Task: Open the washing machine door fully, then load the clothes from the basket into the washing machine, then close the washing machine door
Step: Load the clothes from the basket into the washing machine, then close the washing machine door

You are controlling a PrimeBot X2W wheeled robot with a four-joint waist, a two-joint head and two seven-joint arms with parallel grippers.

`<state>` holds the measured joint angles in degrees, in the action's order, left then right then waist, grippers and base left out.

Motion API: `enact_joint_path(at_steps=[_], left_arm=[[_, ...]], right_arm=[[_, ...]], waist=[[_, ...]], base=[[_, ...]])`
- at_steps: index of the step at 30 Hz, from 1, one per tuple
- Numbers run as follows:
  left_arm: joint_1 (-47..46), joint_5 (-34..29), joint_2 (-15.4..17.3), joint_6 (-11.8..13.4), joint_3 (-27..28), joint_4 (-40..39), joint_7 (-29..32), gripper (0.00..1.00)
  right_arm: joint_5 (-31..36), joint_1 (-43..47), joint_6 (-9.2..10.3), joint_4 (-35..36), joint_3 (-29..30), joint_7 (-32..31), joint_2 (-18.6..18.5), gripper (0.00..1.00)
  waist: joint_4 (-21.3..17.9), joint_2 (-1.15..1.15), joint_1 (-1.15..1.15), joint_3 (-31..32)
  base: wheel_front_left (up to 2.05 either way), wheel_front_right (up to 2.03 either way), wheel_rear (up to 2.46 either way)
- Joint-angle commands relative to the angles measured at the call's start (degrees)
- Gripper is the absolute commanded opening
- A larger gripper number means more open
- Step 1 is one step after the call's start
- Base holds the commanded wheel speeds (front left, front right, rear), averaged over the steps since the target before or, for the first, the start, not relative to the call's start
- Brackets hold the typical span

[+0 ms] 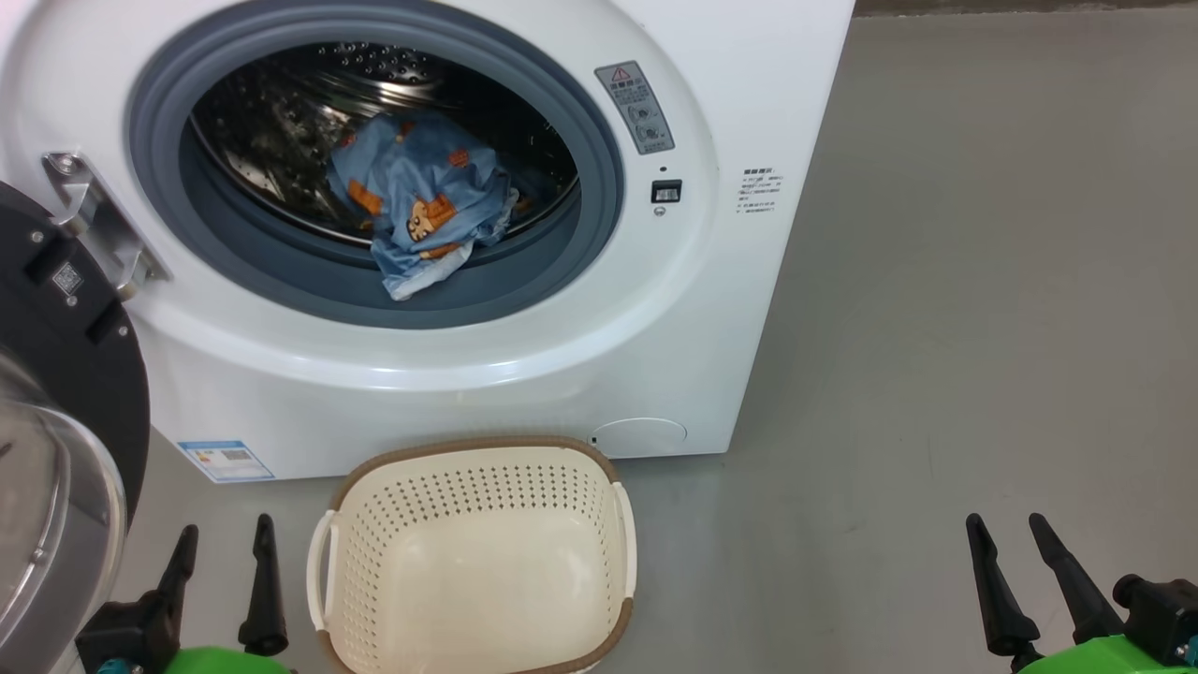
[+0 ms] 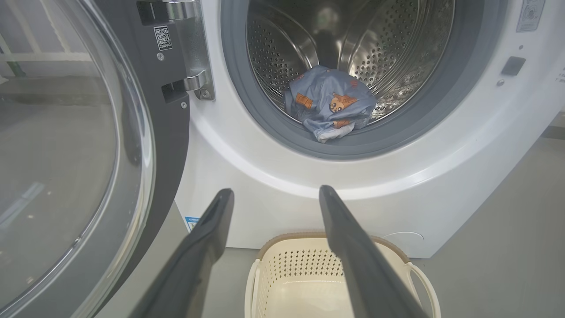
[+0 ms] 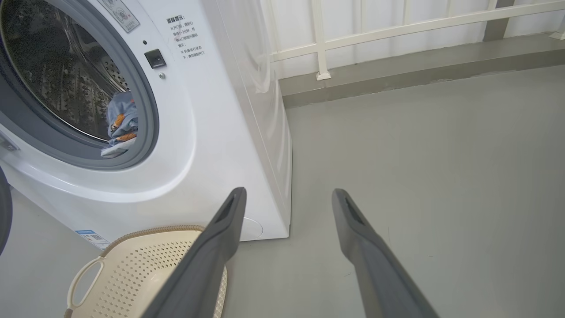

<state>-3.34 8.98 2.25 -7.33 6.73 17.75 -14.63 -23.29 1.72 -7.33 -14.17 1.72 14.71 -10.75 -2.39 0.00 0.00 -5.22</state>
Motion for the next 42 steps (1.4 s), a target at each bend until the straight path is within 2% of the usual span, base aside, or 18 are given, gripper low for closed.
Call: enact_joint_path(at_steps=[1, 25, 42], left_arm=[[-0.4, 0.49, 1.28, -0.15, 2.06, -1.77, -0.37, 1.0], [0.07, 0.7, 1.13, -0.15, 2.09, -3.09, -0.37, 1.0], [1.0, 0.47, 0.93, -0.15, 2.34, -4.48, -0.37, 1.0]], right_arm=[[0.68, 0.48, -0.16, 1.45, -0.83, 0.29, -0.73, 1.0], [0.83, -0.02, -0.16, 1.48, -1.63, 0.29, -0.93, 1.0], [0.7, 0.06, -0.16, 1.43, -1.59, 0.29, -0.71, 1.0]], waist=[[0.08, 0.0, 0.0, 0.08], [0.22, 0.0, 0.0, -0.06], [0.48, 0.0, 0.0, 0.21]], base=[[0.0, 0.0, 0.0], [-0.03, 0.03, 0.0], [-0.93, 0.93, 0.0]])
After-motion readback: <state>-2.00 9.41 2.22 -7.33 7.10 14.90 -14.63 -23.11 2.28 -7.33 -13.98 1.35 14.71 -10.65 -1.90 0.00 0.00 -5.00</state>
